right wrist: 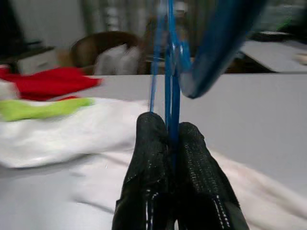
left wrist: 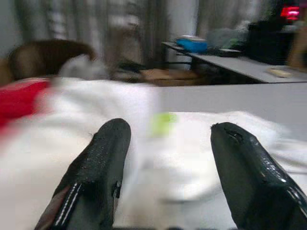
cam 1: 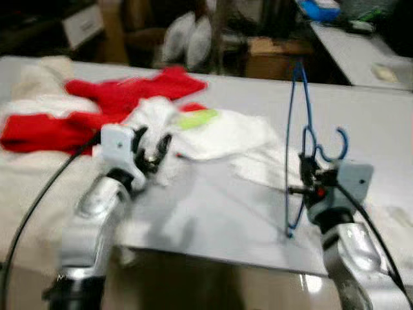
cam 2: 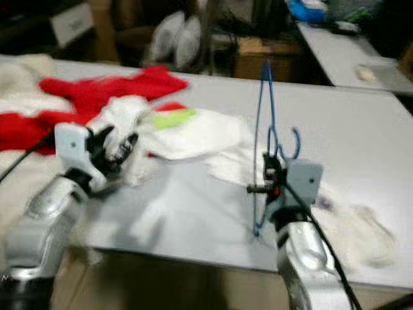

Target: Hang hanger

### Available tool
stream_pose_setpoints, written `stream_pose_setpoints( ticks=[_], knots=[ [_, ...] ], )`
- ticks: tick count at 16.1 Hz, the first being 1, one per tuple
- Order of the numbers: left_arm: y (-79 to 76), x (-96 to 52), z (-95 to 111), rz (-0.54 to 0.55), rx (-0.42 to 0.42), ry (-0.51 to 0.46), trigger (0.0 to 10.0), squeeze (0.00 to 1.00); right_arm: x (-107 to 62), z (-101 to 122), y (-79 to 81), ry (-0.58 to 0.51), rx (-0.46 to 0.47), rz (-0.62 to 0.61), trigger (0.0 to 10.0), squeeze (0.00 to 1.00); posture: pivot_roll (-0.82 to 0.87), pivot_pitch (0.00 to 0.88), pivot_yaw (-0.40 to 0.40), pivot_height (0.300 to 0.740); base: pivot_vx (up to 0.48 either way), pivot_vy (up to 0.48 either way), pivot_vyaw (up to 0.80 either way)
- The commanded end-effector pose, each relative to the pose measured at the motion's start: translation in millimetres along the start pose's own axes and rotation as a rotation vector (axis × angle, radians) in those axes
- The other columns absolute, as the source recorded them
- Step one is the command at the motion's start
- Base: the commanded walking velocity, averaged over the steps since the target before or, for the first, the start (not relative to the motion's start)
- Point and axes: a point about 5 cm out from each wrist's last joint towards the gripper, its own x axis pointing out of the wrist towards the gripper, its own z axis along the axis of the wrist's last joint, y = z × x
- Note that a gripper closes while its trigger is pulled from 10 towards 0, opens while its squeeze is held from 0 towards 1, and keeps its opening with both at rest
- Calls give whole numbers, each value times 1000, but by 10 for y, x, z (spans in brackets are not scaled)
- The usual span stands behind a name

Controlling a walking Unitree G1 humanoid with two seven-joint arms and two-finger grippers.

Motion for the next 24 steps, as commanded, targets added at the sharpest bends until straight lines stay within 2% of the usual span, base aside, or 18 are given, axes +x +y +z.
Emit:
stream_pose_setpoints(
  ticks=[1, 2, 3, 5, 7, 9, 11, 13, 14, 15, 17, 18, 19, 21, 22, 23, 24],
  knots=[
    [-44, 22, 11, -26, 1, 3, 10000, 0, -23, -2, -34, 7, -8, -11, 10000, 0, -288, 0, 44, 740, 0, -398, 0],
    [-37, 5, -12, -25, 9, 12, 10000, 0, -41, -16, -27, 16, -27, -2, 10000, 0, -288, 0, 44, 740, 0, -398, 0],
    [-43, -75, -72, -15, 9, 34, 10000, 0, -104, -55, -26, 47, -38, 13, 10000, 0, -285, 0, 19, 740, 0, -360, 0],
    [-115, -149, -150, -22, -65, 71, 10000, 0, -171, -94, -11, 88, -55, 68, 10000, 0, -288, 0, 24, 740, 0, 0, -269],
    [-202, -163, -225, -74, -67, 94, 10000, 0, -228, -102, -48, 94, -51, 54, 10000, 0, -309, 0, 41, 740, 0, 480, -788],
    [-231, -143, -200, -94, -47, 71, 10000, 0, -278, -78, -30, 91, -52, 53, 10000, 0, -328, 0, 59, 740, 0, 478, -788],
    [-240, -140, -183, -138, -26, 56, 10000, 0, -362, -83, 27, 107, -83, 113, 10000, 0, -349, 0, 74, 740, 0, -240, -781],
    [-155, -144, -196, -109, -29, 72, 10000, 0, -365, -27, 11, 86, -101, 152, 10000, 0, -336, 0, 73, 740, 0, -480, 0],
    [-80, -149, -171, -78, -53, 53, 10000, 0, -340, 5, 11, 73, -96, 198, 10000, 0, -312, 0, 69, 740, 0, 0, 0],
    [-8, -163, -90, -59, -75, 8, 10000, 0, -311, 71, 8, 70, -110, 342, 10000, 0, -293, 0, 58, 740, 0, 0, 0],
    [24, -161, -9, -106, -91, -22, 10000, 0, -261, 154, -24, 83, -170, 496, 10000, 0, -281, 0, 33, 740, 0, 0, 0],
    [30, -140, 47, -114, -94, -40, 10000, 1000, -215, 193, -84, 102, -206, 562, 10000, 0, -275, 0, 27, 740, 0, 0, 0],
    [35, -92, 162, -137, -116, -81, 10000, 1000, -182, 258, -89, 105, -231, 638, 10000, 0, -268, 0, 22, 740, 0, 0, 0],
    [-1, 94, 479, -213, -124, -206, 10000, 1000, -85, 364, -133, 124, -292, 788, 10000, 0, -283, 0, 37, 740, 0, 0, 0],
    [-49, 194, 680, -237, -174, -294, 10000, 1000, -48, 369, -171, 151, -371, 827, 10000, 0, -278, 0, 46, 740, 0, 0, 0],
    [-102, 253, 786, -264, -211, -334, 10000, 745, -39, 385, -170, 152, -377, 851, 10000, 0, -263, 0, 44, 740, 0, 0, 0],
    [-202, 346, 900, -309, -240, -365, 10000, 0, -30, 409, -151, 148, -370, 886, 10000, 0, -248, 0, 39, 740, 0, 0, 0]
  ],
)
